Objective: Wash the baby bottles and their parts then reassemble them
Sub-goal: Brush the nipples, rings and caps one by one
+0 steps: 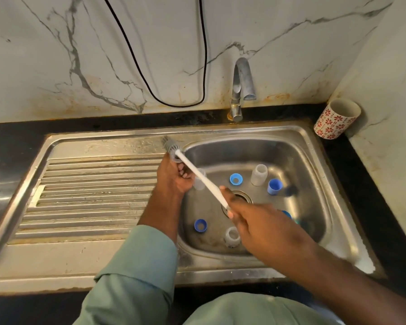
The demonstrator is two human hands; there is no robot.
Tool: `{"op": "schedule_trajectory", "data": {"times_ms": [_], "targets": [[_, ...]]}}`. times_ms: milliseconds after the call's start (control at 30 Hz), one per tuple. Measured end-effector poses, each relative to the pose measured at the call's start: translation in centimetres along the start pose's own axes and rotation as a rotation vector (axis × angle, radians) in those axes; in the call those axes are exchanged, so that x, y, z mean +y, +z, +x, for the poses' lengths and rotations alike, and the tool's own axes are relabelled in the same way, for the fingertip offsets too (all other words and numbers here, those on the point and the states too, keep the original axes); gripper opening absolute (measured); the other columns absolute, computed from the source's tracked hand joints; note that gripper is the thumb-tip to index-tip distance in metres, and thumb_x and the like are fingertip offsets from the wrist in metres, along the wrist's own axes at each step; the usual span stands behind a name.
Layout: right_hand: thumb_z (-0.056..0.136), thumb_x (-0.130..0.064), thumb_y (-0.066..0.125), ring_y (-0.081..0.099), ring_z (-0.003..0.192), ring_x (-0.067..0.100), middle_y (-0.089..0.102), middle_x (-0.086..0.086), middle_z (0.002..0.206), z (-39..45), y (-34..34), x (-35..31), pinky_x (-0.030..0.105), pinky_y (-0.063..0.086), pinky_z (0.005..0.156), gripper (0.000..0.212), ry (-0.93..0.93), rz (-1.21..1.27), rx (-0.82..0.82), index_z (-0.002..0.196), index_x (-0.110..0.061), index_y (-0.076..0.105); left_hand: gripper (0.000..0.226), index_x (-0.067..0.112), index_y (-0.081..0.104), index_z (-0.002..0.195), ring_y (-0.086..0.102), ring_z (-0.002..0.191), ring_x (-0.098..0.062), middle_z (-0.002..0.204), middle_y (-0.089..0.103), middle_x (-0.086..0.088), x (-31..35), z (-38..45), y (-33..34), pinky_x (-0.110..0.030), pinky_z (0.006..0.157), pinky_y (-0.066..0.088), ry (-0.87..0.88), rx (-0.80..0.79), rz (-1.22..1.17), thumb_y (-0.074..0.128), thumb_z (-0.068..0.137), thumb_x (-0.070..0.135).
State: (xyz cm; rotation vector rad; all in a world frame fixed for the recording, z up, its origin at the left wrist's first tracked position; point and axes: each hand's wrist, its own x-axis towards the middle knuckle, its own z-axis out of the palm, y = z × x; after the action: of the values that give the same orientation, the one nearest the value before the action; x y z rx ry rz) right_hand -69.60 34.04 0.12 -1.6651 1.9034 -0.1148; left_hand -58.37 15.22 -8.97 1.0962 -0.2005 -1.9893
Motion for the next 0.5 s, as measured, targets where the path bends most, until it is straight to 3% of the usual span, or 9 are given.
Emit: {"op": "schedule_trajectory", "data": {"times_ms": [67, 133, 267, 367, 433, 500], "targets": [[0.105, -0.035, 0.025, 0.049, 0.060, 0.012, 0.050, -0.002, 0.071, 1.4, -0.6, -0.3, 0.038, 0.052, 0.066, 0.052, 0.018, 0.025, 0.020, 0.149, -0.050, 0.001, 0.049, 0.016, 0.040, 0.053, 0.025, 0.025, -0.007, 0.034, 0.029, 0.004, -0.8, -0.2, 0.5, -0.015, 0.027, 0.021, 0.011, -0.003, 0.042, 0.042, 0.102, 0.020], [0.105, -0.035, 0.025, 0.049, 0.059, 0.012, 0.049, -0.002, 0.070, 0.8, -1.1, 0.1, 0.037, 0.051, 0.065, 0.052, 0.003, 0.040, 0.033, 0.149, -0.051, 0.000, 0.038, 0.017, 0.037, 0.059, 0.026, 0.028, -0.008, 0.036, 0.029, 0.004, 0.0, -0.2, 0.7, -0.014, 0.030, 0.023, 0.038, 0.104, -0.008, 0.045, 0.095, 0.014], [0.105, -0.034, 0.028, 0.052, 0.061, 0.010, 0.052, -0.003, 0.073, -0.9, -0.6, -0.4, 0.032, 0.048, 0.061, 0.051, -0.020, 0.025, -0.027, 0.150, -0.049, 0.007, 0.040, 0.017, 0.047, 0.063, 0.031, 0.034, -0.007, 0.041, 0.034, 0.004, 1.1, 0.0, 0.6, -0.010, 0.035, 0.026, 0.083, 0.245, -0.107, 0.056, 0.098, 0.036], [0.105, -0.032, 0.028, 0.049, 0.059, 0.012, 0.050, -0.004, 0.071, 2.1, -0.2, -0.6, 0.035, 0.046, 0.059, 0.050, 0.021, 0.084, 0.036, 0.150, -0.046, 0.011, 0.038, 0.016, 0.044, 0.059, 0.030, 0.031, -0.008, 0.044, 0.033, 0.002, -0.2, -0.2, 1.5, -0.012, 0.033, 0.025, 0.122, 0.247, -0.031, 0.056, 0.095, 0.021], [0.104, -0.032, 0.028, 0.050, 0.061, 0.013, 0.050, -0.005, 0.072, 1.7, -0.3, 0.2, 0.035, 0.047, 0.061, 0.046, -0.013, 0.082, 0.067, 0.146, -0.049, 0.017, 0.031, 0.016, 0.043, 0.061, 0.036, 0.038, -0.012, 0.054, 0.035, -0.002, 0.2, -0.3, 1.5, -0.014, 0.036, 0.033, 0.138, 0.293, -0.036, 0.055, 0.090, 0.012], [0.105, -0.033, 0.030, 0.049, 0.060, 0.010, 0.049, -0.006, 0.072, -0.2, -0.4, 0.1, 0.034, 0.049, 0.062, 0.039, -0.011, 0.134, -0.002, 0.133, -0.059, 0.024, 0.023, 0.012, 0.055, 0.072, 0.053, 0.055, -0.017, 0.065, 0.052, -0.006, 0.9, -0.1, 1.1, -0.025, 0.053, 0.054, 0.155, 0.310, -0.118, 0.060, 0.094, 0.018]]}}
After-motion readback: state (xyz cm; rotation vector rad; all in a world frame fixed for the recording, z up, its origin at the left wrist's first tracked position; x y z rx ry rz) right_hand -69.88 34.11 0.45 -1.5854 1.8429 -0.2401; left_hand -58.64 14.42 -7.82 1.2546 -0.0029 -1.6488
